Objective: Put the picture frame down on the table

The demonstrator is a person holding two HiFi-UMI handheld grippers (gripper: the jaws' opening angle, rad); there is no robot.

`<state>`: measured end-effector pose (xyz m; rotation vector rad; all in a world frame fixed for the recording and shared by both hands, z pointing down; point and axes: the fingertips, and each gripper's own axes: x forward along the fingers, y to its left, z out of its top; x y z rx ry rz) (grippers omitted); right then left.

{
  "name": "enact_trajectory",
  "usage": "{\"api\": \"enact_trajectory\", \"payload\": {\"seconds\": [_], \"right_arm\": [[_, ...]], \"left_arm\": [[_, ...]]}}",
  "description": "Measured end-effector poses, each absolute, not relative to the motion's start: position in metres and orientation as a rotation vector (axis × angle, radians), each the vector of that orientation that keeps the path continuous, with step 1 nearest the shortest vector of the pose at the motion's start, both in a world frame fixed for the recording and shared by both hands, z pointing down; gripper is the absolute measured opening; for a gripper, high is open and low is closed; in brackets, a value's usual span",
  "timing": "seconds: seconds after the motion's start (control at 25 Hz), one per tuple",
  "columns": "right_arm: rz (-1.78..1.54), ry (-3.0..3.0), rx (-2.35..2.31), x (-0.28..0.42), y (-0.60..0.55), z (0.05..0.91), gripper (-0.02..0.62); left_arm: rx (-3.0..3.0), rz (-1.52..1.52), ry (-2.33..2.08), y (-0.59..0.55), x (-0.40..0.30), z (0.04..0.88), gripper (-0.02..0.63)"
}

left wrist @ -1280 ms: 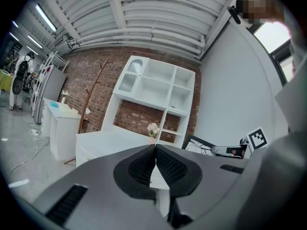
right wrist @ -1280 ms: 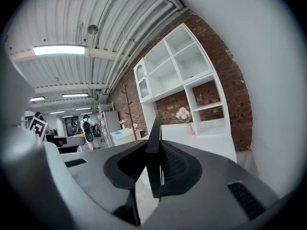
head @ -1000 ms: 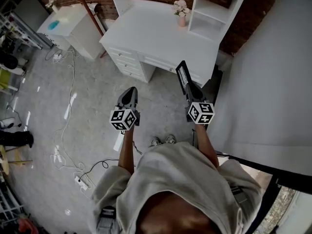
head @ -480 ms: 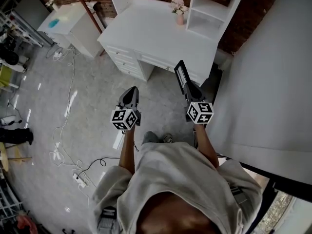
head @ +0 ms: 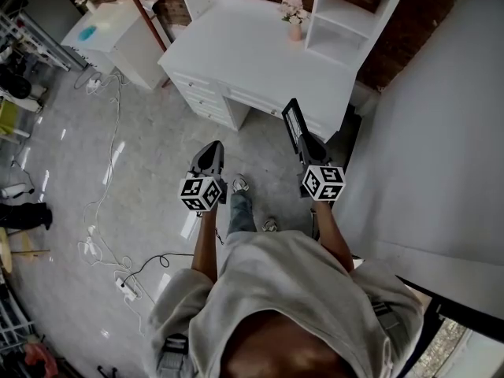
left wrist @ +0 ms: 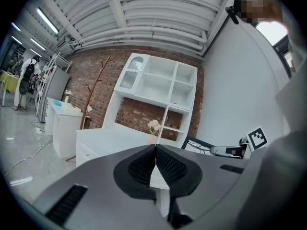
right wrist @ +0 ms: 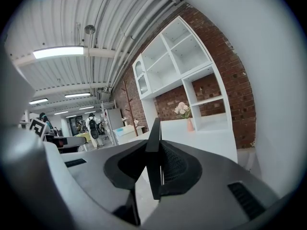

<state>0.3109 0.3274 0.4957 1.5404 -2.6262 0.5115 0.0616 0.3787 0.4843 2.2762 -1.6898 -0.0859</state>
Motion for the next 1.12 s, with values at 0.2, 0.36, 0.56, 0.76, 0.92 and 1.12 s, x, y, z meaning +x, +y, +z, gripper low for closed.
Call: {"api": "enact_trajectory", "payload": {"seconds": [0.2,0.36,0.56,0.76,0.92,1.12], "right_arm": [[0.507,-2.618,1.534,0.300,0.303,0.501,0.081],[0.501,-2.607,1.538,0.289,0.273,0.503,0.081],[0.488,-2.596,1.545,0.268,0.227,0.502,0.081],[0.487,-2.582,1.560,0.242,0.181,0.498,0.081],[0.474,-2.578,1.577,0.220,0.145,0.490,0.081],[0.457,-2.573,1.599,0.195,0.103,0.479,0.081]], "left_arm": [[2.276,-0.089,-1.682,0.351,0.052,0.491,0.017],[2.282,-0.098,-1.663,0.318,0.044,0.495,0.017],[2.288,-0.101,-1.639,0.269,0.027,0.498,0.017],[2.299,-0.107,-1.626,0.221,-0.002,0.492,0.017],[2.306,-0.121,-1.623,0.182,-0.027,0.485,0.017],[2.319,-0.130,-1.607,0.138,-0.053,0.477,0.017]]}}
